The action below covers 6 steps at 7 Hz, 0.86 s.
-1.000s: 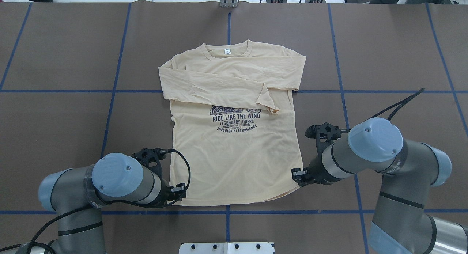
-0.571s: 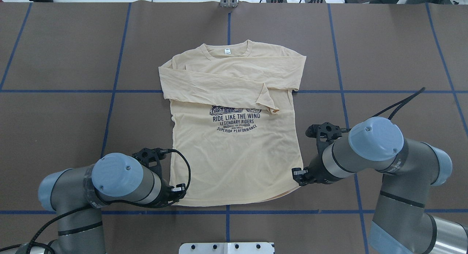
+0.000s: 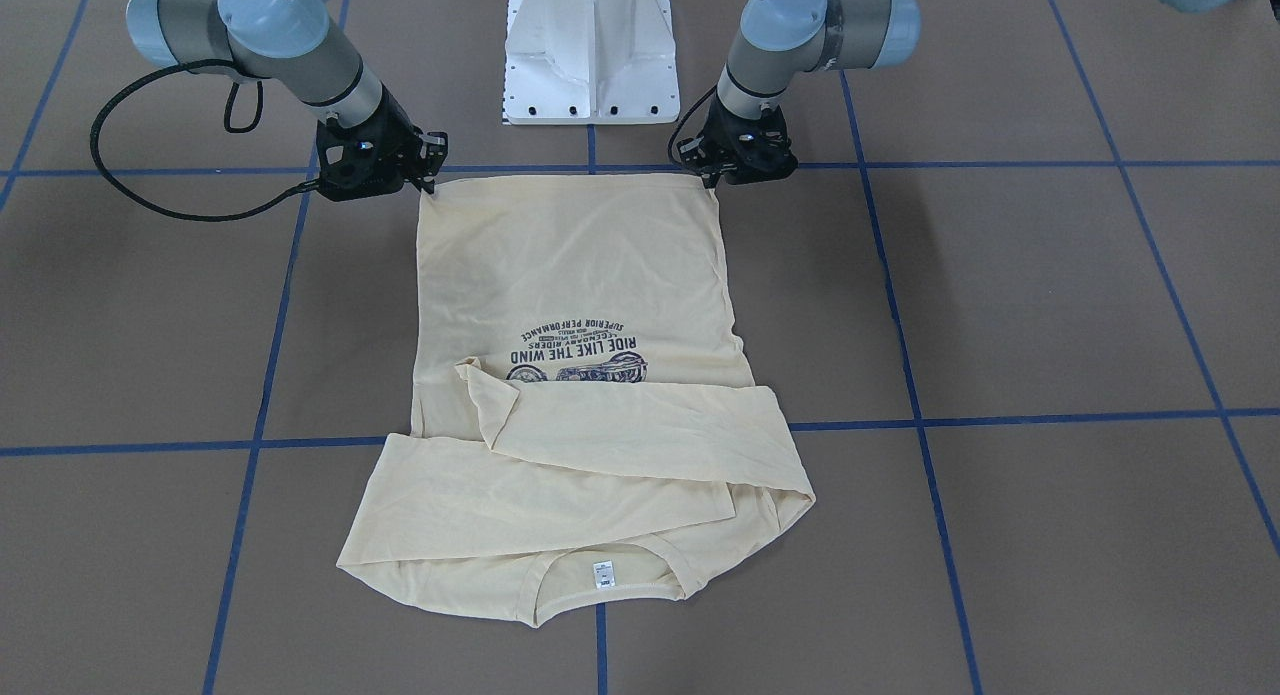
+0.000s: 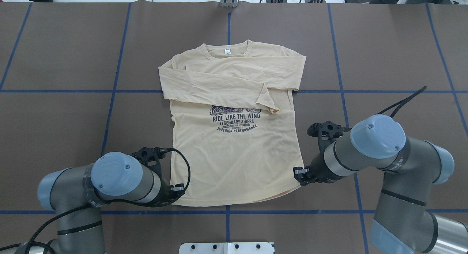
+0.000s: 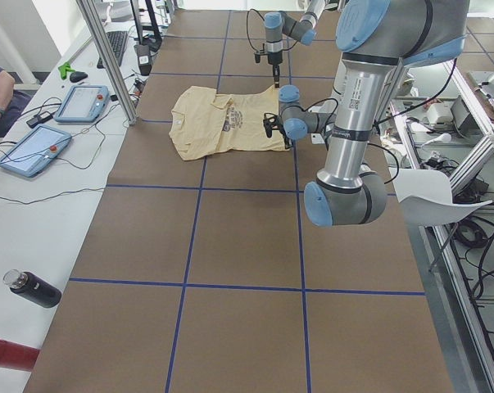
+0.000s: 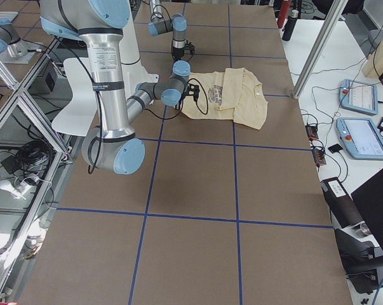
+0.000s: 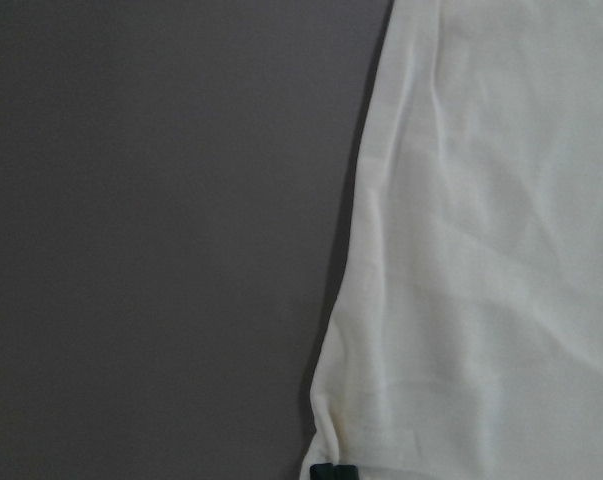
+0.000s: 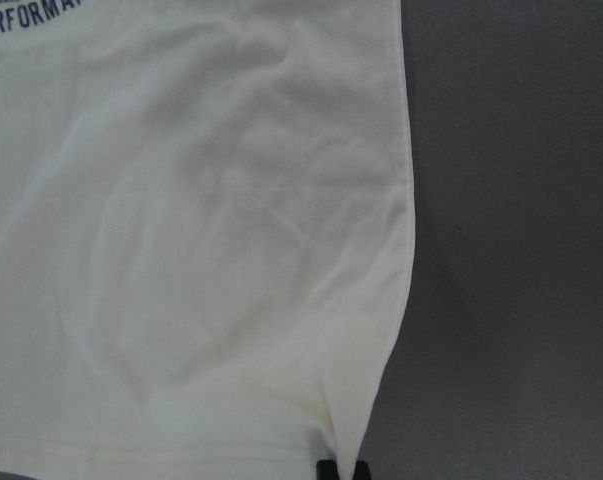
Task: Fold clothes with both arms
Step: 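Lift both hem corners and pull them toward the collar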
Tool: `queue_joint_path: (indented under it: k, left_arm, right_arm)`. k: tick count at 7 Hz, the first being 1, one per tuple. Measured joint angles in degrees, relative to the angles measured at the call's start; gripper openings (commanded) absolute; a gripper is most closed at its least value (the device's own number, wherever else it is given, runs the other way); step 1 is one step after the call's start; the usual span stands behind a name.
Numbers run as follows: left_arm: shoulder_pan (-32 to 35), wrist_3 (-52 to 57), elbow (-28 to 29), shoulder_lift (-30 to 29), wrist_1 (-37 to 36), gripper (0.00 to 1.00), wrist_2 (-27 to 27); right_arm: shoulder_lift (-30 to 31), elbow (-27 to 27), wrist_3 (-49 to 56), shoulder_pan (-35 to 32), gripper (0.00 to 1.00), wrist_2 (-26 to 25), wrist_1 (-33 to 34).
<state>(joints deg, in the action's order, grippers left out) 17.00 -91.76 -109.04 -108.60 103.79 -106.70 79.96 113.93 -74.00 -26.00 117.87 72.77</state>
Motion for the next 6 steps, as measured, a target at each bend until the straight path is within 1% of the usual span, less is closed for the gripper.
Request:
queue_joint_path:
  k: [2, 4, 5, 6]
  left_arm:
    - [0.8, 0.0, -3.8, 0.6, -2.0, 0.00, 0.0]
    - [-0.3, 0.2, -6.2, 0.5, -6.3, 0.00, 0.0]
    - [-2.3, 0.3, -6.6, 0.5, -7.6, 0.00, -0.1]
    - [-5.1, 0.4, -7.6, 0.6, -8.9, 0.00, -0.1]
  right_arm:
    - [0.2, 0.4, 0.0, -0.7, 0.00, 1.6, 0.0]
    - [1.9, 2.0, -0.2, -1.1, 0.00, 3.8, -0.1]
    - [3.9, 3.6, -0.9, -1.1, 0.00, 6.3, -0.1]
    - [5.9, 5.1, -1.9, -1.2, 0.00, 10.5, -0.2]
